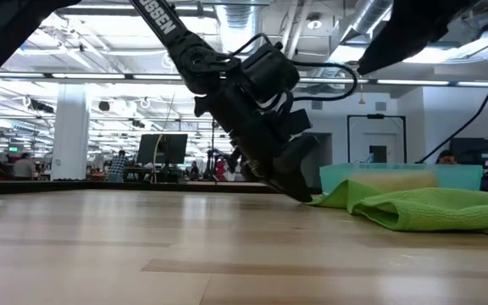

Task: Roll microfiber towels into tight, uniform cylinder then place into a basket
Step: Fold the green towel

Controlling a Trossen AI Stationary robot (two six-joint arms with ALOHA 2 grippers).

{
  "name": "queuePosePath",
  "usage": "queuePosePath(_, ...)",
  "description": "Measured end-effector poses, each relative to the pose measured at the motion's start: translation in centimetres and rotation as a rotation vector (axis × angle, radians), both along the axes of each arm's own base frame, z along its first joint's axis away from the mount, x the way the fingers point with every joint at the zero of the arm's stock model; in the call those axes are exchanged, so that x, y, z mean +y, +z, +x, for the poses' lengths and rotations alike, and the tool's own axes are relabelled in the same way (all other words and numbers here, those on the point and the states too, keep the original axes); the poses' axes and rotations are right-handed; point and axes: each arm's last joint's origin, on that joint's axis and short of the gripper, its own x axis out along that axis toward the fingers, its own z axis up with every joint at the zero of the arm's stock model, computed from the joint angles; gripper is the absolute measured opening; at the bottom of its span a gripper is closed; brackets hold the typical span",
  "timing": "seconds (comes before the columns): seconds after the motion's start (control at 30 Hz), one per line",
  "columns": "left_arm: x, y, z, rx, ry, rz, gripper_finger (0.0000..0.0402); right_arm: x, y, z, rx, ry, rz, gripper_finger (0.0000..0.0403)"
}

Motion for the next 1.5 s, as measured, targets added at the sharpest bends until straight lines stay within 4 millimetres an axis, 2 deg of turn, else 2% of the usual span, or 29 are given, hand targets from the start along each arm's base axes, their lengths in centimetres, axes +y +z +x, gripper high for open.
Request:
queuePosePath(0.2, -0.7, 0.2, -0.4, 0.053, -0.039, 0.011, 0.0002, -0.2, 0.0, 0.1, 0.005, -0.008, -0.002, 0.0256)
queuePosePath(0.4, -1.5, 2.6, -2.6, 0.219, -0.037, 0.032, 0.0002, 0.4, -0.1, -0.2, 0.004, 0.014, 0.038, 0.0256)
queuePosePath(0.63, -5.4, 5.2, -6.2, 0.458, -0.055, 0.147, 0.0001, 1.1, -0.1, -0.4, -0.021, 0.004, 0.094, 0.0256)
queuePosePath(0.8, -8.2, 6.1, -8.6, 0.597, -0.045, 0.244, 0.0000, 1.3, 0.2, -0.2, -0.082, -0.027, 0.160, 0.0256)
queuePosePath(1.0, -11.4, 7.0, -11.0, 0.670, 0.014, 0.310, 0.0000, 2.0, 0.0, 0.9, -0.140, -0.025, 0.201, 0.0256)
queuePosePath(1.13, -13.8, 7.0, -12.3, 0.713, -0.056, 0.360, 0.0000, 2.2, -0.9, 2.1, -0.132, -0.035, 0.185, 0.0256)
queuePosePath(1.27, -15.9, 6.7, -13.5, 0.727, -0.123, 0.362, 0.0000, 1.1, -1.5, 3.8, -0.156, -0.098, 0.190, 0.0256)
queuePosePath(1.5, -18.5, 5.8, -15.5, 0.744, -0.177, 0.342, 0.0000, -1.1, -0.4, 6.8, -0.161, -0.142, 0.109, 0.0256)
